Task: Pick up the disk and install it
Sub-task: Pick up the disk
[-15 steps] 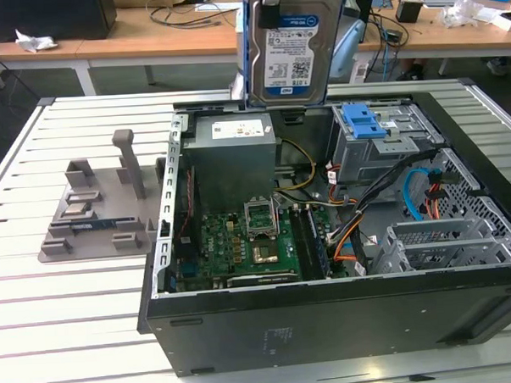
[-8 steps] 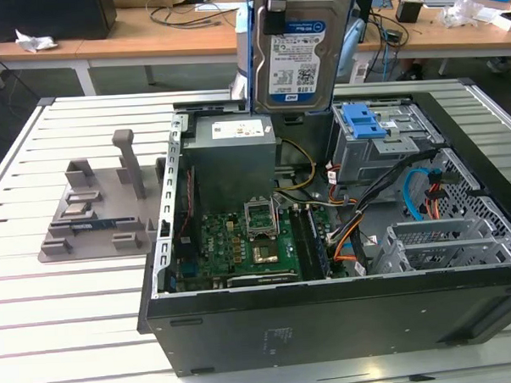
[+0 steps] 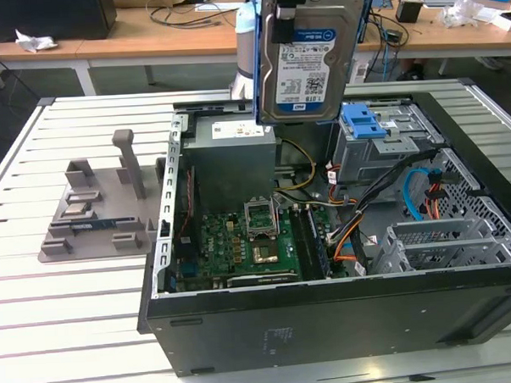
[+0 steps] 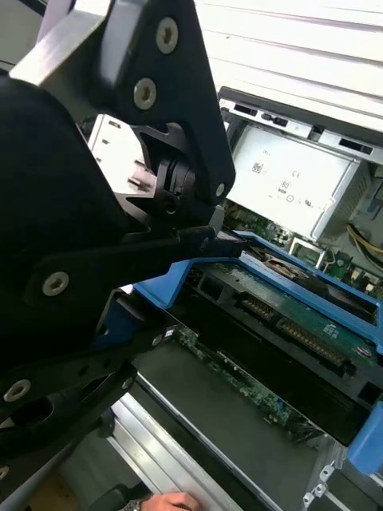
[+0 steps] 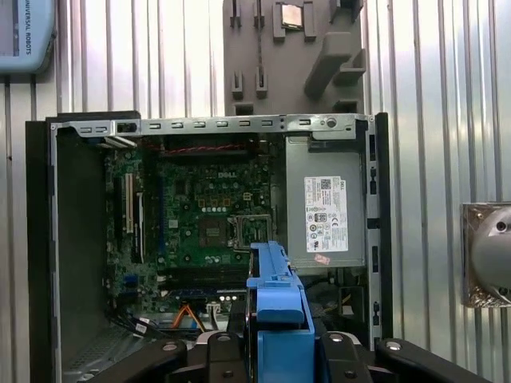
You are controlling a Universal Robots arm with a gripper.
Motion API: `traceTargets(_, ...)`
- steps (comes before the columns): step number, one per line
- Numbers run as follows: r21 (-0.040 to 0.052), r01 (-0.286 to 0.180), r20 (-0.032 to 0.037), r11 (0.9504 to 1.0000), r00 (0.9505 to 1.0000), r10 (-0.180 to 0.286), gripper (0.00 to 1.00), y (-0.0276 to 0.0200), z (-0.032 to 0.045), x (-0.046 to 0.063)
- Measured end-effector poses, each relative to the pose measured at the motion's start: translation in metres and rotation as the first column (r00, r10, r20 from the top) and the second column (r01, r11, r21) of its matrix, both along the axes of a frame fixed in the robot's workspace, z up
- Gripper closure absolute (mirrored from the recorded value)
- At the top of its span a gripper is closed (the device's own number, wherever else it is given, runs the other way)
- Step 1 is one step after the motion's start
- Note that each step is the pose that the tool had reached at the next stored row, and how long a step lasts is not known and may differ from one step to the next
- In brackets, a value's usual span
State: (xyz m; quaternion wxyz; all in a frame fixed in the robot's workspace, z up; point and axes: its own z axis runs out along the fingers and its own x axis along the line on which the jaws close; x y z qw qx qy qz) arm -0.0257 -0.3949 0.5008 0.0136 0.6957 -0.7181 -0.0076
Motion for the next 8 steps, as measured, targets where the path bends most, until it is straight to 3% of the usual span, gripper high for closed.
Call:
traceTargets(4, 0.0000, 0.000, -0.0001, 1.0000, 1.0000, 0.000, 0.63, -0.0125, -0.0003, 0.003)
traceTargets(6, 0.0001, 0.000, -0.0001, 1.0000, 1.0000, 0.000, 0.63, -0.0240, -0.0005, 0.004)
traceTargets(8, 0.0000, 0.000, -0.0001, 1.0000, 1.0000, 0.000, 0.63, -0.0299, -0.0005, 0.005)
